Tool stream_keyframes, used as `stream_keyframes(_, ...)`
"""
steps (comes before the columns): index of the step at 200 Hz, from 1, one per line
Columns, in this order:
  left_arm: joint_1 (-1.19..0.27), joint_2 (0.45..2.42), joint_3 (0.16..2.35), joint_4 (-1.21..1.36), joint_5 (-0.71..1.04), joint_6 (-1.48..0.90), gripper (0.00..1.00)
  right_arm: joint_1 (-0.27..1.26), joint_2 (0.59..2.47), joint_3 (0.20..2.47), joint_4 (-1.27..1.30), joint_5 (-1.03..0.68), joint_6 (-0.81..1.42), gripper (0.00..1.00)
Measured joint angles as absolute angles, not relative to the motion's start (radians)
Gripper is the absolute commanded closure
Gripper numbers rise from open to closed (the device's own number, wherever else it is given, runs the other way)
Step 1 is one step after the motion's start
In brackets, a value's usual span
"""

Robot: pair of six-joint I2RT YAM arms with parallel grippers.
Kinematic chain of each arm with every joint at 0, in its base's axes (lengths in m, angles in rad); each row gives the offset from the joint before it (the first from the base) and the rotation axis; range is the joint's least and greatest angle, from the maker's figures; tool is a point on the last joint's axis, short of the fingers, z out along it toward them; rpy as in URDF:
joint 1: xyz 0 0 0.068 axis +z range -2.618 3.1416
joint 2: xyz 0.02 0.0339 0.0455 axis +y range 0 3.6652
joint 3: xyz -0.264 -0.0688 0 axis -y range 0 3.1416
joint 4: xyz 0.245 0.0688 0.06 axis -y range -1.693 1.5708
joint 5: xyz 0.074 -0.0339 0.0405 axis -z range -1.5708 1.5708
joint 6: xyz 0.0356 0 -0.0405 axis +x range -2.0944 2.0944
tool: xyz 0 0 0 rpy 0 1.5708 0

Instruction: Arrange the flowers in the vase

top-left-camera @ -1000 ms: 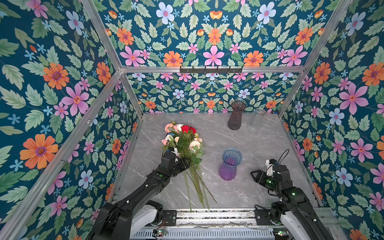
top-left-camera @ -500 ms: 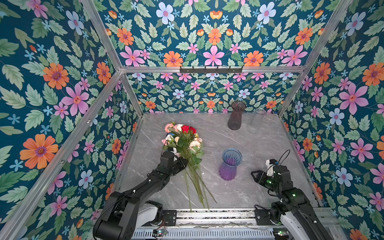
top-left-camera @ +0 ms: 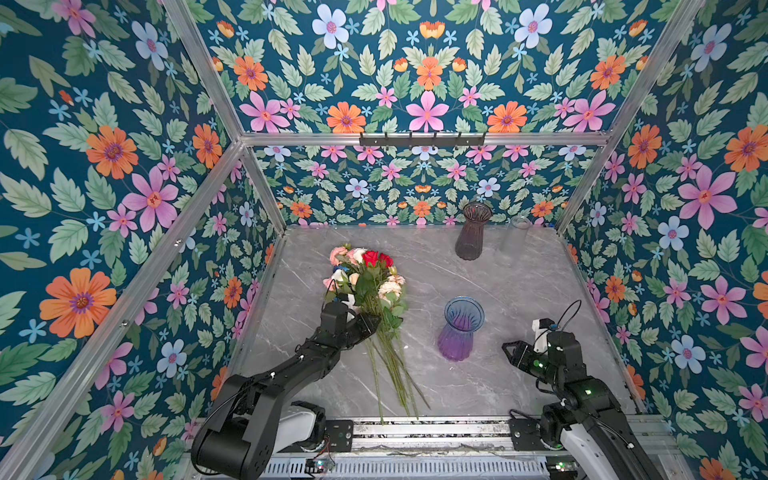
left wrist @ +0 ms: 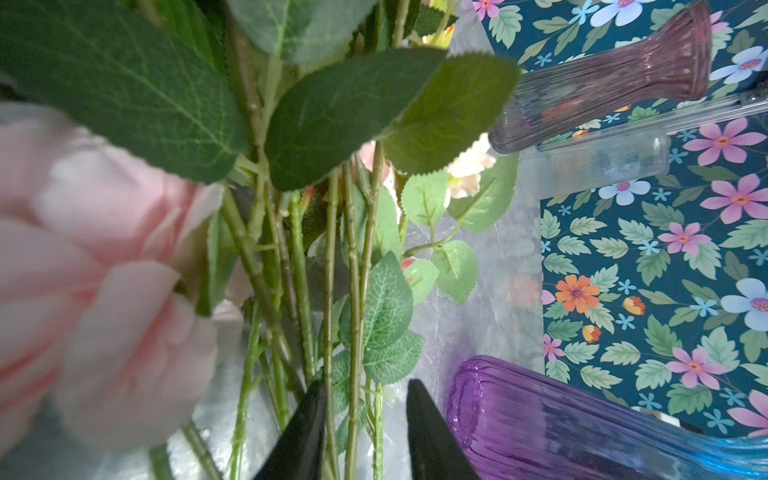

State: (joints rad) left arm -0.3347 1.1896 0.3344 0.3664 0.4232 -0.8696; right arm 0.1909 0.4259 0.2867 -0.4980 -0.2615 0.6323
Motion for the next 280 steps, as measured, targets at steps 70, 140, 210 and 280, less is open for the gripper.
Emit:
stream_keyframes(70, -0.335, 1.036, 0.294, 0.317, 0.371, -0.89, 0.67, 0.192, 0.422, 0.286, -0.498, -0.263, 0.632, 0.52)
stream_keyframes(140, -0.335, 1.284, 0.307, 0.414, 0.374, -0.907, 0.75, 0.193, 0.414, 0.285, -0.498, -0.277, 0.632, 0.52)
stream_keyframes(210, -0.335, 1.25, 0.358, 0.493, 0.4, -0.928, 1.0, 0.193, 0.403, 0.283, -0.498, -0.277, 0.632, 0.52)
stream_keyframes(280, -0.34, 0.899, 0.505, 0.37, 0.368, -0.898, 1.0, 0.193, 0.416, 0.283, -0.495, -0.277, 0.632, 0.52)
